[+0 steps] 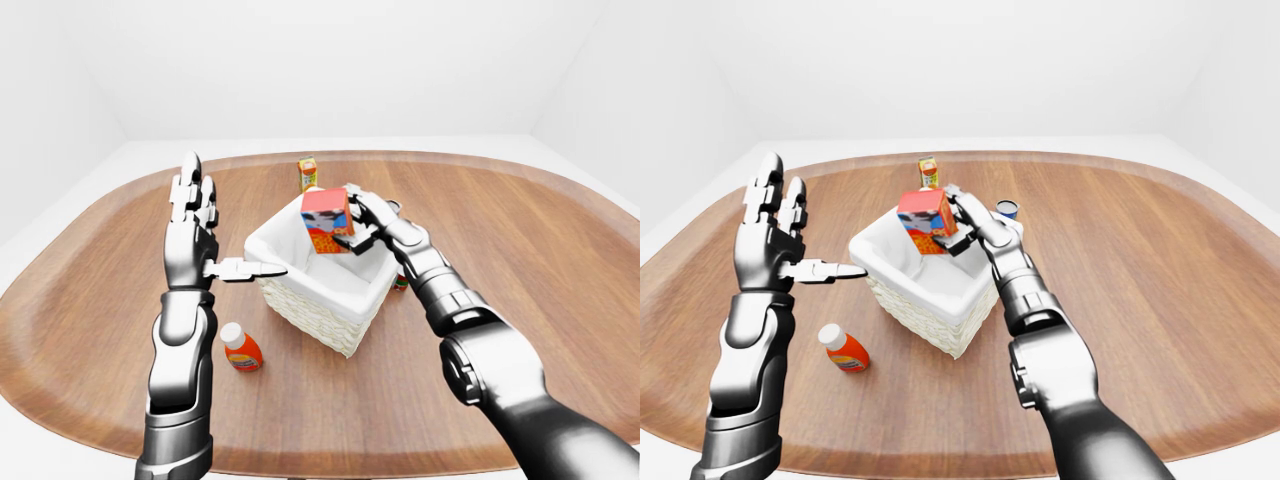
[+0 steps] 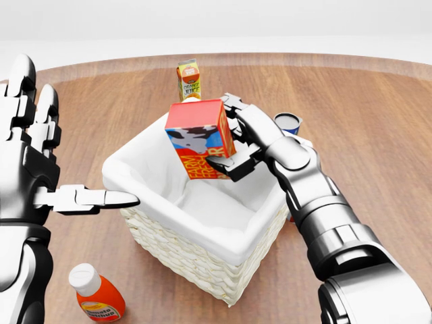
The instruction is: Pick up the butter and put it in the basket.
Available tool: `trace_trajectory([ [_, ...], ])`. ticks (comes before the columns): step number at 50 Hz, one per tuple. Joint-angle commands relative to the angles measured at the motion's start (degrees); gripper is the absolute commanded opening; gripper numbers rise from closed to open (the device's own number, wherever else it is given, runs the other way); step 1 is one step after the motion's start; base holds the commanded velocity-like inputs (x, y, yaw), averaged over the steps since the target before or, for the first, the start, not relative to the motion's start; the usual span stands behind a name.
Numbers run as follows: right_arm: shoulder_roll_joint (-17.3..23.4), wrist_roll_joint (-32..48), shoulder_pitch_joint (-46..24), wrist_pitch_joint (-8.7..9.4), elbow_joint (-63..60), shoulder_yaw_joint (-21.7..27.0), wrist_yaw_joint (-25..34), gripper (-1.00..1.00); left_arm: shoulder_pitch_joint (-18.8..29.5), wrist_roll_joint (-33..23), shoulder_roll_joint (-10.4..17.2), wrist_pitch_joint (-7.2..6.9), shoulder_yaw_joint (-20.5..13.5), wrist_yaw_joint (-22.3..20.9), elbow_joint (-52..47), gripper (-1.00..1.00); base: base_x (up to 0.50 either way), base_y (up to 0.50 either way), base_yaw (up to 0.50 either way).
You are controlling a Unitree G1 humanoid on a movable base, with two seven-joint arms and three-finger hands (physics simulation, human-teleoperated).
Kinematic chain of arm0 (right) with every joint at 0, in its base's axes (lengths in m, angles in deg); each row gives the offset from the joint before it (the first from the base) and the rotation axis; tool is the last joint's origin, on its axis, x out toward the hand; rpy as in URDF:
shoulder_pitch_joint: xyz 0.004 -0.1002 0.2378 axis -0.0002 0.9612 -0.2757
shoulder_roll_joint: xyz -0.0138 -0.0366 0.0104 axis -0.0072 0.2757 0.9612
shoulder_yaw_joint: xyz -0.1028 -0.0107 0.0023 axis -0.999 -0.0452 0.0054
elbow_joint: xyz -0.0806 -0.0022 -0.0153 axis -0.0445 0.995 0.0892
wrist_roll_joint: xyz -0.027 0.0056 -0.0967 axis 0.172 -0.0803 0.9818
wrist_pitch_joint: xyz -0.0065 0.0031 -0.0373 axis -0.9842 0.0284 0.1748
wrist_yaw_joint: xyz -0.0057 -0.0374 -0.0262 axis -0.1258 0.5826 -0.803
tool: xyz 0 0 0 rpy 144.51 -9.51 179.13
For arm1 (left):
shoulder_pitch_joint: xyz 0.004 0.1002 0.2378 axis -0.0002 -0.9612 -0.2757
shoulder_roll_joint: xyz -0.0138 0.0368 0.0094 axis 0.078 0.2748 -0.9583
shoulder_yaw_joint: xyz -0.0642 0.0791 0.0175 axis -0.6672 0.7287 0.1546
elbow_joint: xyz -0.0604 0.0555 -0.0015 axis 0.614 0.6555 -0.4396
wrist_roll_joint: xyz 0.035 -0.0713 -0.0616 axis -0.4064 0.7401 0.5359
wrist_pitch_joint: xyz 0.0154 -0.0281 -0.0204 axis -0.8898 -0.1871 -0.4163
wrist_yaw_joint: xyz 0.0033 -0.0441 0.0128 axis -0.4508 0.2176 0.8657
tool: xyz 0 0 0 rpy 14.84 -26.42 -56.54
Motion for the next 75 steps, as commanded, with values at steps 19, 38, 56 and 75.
trace_trajectory([
  [19,0.34,-0.34,-1.67,0.00,0.21,3.09,-1.35,0.91,-0.09,0.20,-0.02,0.00,-0.08,-0.08,1.68,1.00,0.00,0.00,0.00],
  [38,1.67,-8.28,0.42,0.00,-21.93,4.39,-1.62,1.00,-0.35,0.41,-0.03,0.00,-0.06,0.02,1.13,1.00,0.00,0.00,0.00],
  [56,-1.78,-14.62,32.14,5.66,-70.81,3.61,-11.33,1.00,-0.26,1.07,0.22,0.00,-0.57,0.26,-1.76,1.00,0.00,0.00,0.00],
  [75,-4.39,-16.65,46.16,2.87,-83.84,3.36,-14.51,1.00,-1.68,1.12,-0.41,0.00,-0.27,0.64,-4.83,1.00,0.00,0.00,0.00],
])
